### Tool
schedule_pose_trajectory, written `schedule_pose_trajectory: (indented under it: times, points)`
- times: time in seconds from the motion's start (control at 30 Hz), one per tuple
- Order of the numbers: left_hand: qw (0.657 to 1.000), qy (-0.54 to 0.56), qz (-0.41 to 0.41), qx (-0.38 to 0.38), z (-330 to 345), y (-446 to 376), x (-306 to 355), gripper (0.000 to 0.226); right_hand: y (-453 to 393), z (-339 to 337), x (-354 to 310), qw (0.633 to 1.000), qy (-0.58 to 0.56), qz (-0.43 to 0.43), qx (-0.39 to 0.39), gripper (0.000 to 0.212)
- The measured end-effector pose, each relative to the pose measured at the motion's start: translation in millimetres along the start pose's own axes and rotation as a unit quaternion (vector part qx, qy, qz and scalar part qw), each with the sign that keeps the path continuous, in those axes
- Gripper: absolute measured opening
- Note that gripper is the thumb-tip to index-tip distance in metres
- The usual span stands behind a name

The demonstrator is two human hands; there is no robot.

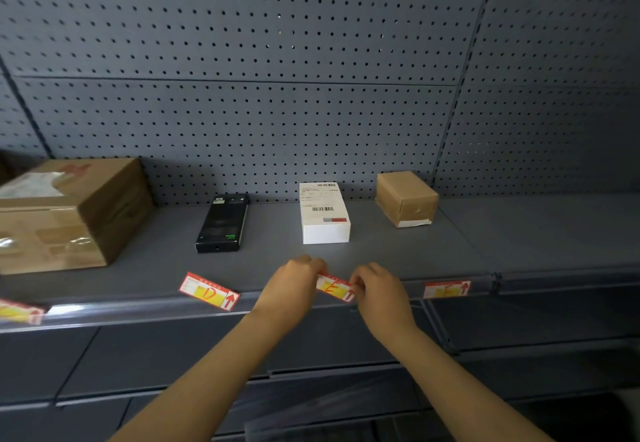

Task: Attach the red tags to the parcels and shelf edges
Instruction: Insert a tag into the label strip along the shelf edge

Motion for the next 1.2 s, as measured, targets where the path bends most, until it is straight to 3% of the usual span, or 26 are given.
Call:
schedule_pose_trajectory:
  times: [0.2,0.43,0.8,1.2]
  points:
    - [1.0,-0.011,-0.001,0.018,-0.1,8.3,-5.9,0.019,-2.7,3.4,-19.1,0.992,0.087,-0.088,-0.017,0.023]
    - [0.999,-0.044,-0.012,0.012,6.9,15.3,-12.7,0.021,-2.4,3.7,-30.0,0.982,0.126,-0.138,-0.015,0.023]
    - [0.999,-0.037,-0.024,-0.004,16.8,14.1,-13.9,0.02,-2.1,5.4,-24.2,0.985,0.113,-0.126,-0.012,0.014]
    - [0.99,-0.144,-0.012,0.0,21.3,17.0,-5.5,0.03,3.1,2.3,-30.8,0.984,0.126,-0.121,-0.018,0.024]
Point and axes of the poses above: each hand's wrist, its own y-axis away from the middle knuckle, its own z-axis out of the palm, x = y × z, the point moved 10 cm from there along -y, towards the middle knuckle, and after that the axes turned 13 degrees about y, right-handed, at the moved point
